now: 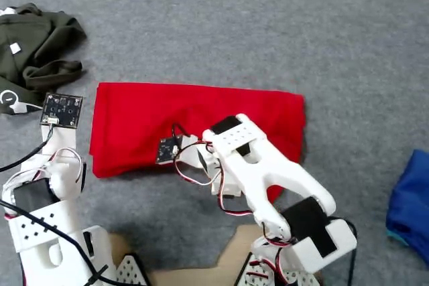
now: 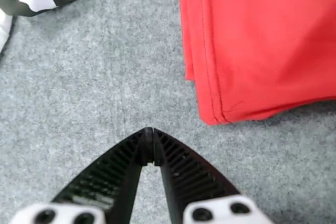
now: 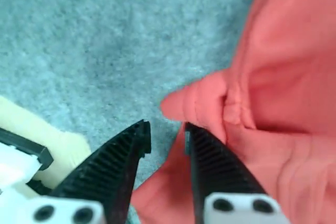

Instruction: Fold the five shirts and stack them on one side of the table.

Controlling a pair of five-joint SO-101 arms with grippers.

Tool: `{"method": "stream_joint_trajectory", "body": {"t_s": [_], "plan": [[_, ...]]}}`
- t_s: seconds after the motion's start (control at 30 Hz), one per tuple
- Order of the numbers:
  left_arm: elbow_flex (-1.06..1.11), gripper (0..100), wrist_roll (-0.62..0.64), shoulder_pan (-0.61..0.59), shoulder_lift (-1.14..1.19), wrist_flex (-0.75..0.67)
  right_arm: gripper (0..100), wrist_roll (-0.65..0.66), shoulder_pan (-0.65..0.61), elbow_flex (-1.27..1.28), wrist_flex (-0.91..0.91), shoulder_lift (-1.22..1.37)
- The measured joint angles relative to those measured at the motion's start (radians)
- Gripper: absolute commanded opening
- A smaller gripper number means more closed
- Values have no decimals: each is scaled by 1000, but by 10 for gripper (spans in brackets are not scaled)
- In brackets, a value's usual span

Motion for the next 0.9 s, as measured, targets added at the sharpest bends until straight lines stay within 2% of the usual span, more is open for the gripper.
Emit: {"method": "stream_joint_trajectory", "body": {"t_s": [0.33, 0.63, 0.9], "plan": [[0, 20, 0, 0, 0, 0, 150, -14, 20, 0, 0, -3], [0, 20, 0, 0, 0, 0, 151, -14, 20, -54, 130, -127], [12, 20, 0, 0, 0, -28, 151, -14, 20, 2, -2, -35]]}}
